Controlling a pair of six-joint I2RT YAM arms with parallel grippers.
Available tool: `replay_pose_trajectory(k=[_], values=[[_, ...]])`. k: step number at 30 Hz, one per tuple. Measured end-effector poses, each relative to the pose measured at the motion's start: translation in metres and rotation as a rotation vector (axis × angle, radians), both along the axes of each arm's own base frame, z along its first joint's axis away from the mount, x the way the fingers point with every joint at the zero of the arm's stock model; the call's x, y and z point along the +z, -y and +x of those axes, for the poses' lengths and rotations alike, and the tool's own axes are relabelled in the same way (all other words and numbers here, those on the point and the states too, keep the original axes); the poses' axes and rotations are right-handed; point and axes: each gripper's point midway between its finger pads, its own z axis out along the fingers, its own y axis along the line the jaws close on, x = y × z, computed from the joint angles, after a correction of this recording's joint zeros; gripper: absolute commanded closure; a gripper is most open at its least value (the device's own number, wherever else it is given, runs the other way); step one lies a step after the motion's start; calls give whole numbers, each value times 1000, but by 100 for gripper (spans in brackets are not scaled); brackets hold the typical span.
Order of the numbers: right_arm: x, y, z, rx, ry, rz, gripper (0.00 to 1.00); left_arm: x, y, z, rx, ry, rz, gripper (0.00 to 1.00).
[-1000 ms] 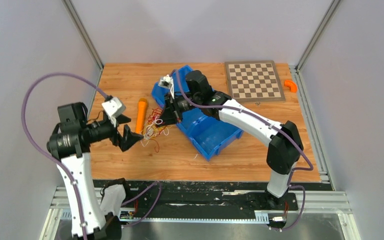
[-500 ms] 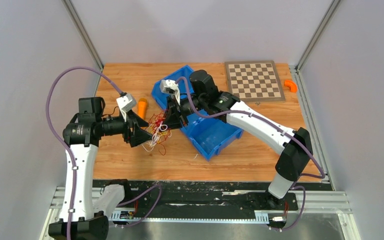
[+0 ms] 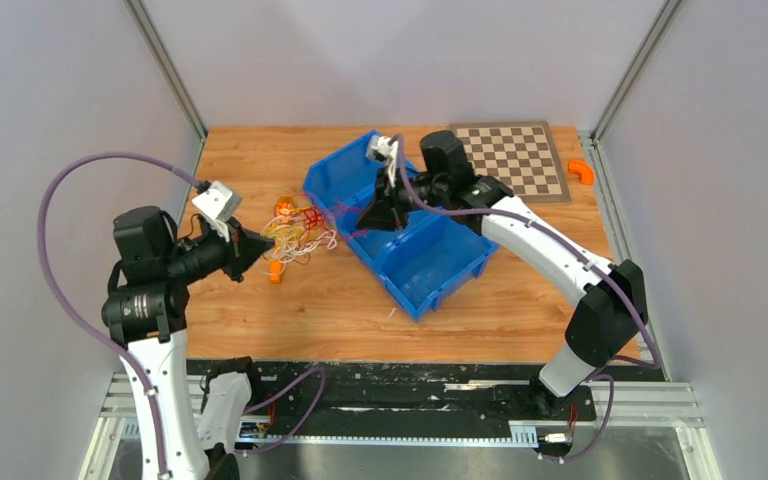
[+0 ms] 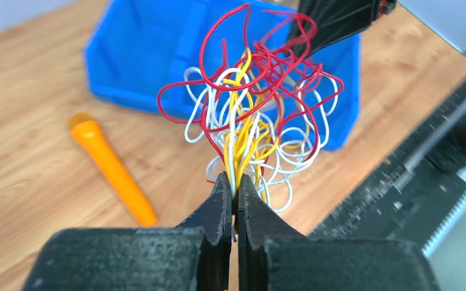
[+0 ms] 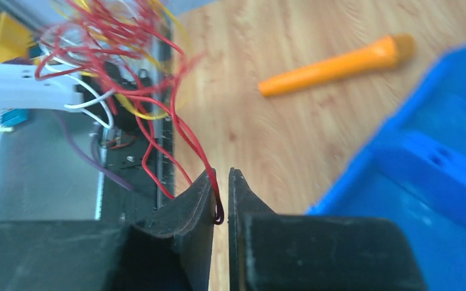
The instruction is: Untangle the cables
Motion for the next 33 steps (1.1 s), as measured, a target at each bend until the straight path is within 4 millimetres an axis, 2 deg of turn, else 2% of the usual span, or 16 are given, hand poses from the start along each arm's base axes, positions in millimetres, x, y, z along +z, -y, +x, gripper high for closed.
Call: replay_pose_trajectory(k=[1,5,11,14,15,20,24,30,33], values=[[-4,11,12,-48,-9,-15,100,8,-7,2,49,26,10,100],[-12,42,39,-161,-35,-42,100,34,-20,6,180,107,13,100],[3,54,32,-175,-19,-26,100,48,-26,14,265,117,-32,100],[18,63,30,-191,6,-6,100,46,-46,25,388,101,-4,100],[24,71,33,-208,16,3,100,45,-58,31,456,97,17,100],[55,138,68,-388,61,50,100,29,-117,48,744,47,86,100],[72,178,80,-492,88,75,100,6,-147,55,863,-19,107,100],[103,199,75,-522,122,121,100,-33,-169,60,907,-125,144,100],[117,199,69,-497,108,162,100,-42,-161,60,824,-146,136,100]])
